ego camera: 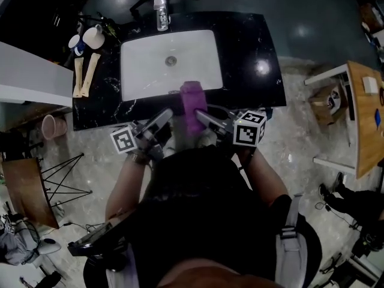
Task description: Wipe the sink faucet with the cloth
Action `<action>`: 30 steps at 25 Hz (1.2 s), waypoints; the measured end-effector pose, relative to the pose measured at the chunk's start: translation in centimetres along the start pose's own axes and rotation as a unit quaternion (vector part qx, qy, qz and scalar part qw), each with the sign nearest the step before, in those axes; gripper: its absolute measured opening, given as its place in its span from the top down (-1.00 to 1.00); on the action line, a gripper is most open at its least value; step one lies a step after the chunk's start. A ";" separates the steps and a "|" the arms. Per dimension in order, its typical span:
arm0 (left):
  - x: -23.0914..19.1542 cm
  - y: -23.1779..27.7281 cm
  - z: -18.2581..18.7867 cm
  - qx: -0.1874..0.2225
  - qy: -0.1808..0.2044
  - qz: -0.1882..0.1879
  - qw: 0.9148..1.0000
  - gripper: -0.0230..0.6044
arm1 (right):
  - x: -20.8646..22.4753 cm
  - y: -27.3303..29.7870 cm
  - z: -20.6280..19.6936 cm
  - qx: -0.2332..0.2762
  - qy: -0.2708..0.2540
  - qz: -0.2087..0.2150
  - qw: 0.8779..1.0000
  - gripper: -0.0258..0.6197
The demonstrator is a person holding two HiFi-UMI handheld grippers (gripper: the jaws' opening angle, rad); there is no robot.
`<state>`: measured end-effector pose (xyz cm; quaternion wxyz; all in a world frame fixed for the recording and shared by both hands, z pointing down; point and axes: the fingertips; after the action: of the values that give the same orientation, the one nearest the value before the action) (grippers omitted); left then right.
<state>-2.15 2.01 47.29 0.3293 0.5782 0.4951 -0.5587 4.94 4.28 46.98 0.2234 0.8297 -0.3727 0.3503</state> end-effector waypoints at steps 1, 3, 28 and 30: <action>-0.2 -0.8 0.2 0.006 -0.003 0.003 1.000 0.83 | 0.6 -0.5 0.5 0.012 0.001 -0.017 1.000 0.63; -0.4 -2.0 0.2 0.009 0.000 0.013 1.000 0.92 | 2.0 -2.0 1.5 0.034 -0.001 -0.056 0.998 0.63; -2.3 -7.4 -3.1 -0.069 0.091 0.123 0.986 0.93 | 25.2 -14.7 0.5 -0.186 0.050 -0.386 0.902 0.59; -2.3 -7.4 -3.3 -0.069 0.088 0.121 0.986 0.92 | 25.1 -14.8 0.5 -0.186 0.045 -0.388 0.902 0.53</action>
<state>-7.82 6.83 51.31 0.3885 0.6565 0.4863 -0.4262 28.56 1.59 63.77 0.5082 0.8355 -0.0696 0.1971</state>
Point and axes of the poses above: the fingertips, and each gripper's own axes: y forward along the fingers, x to its right, z out of its top, and after that the axes turned 4 degrees about -y, right-handed
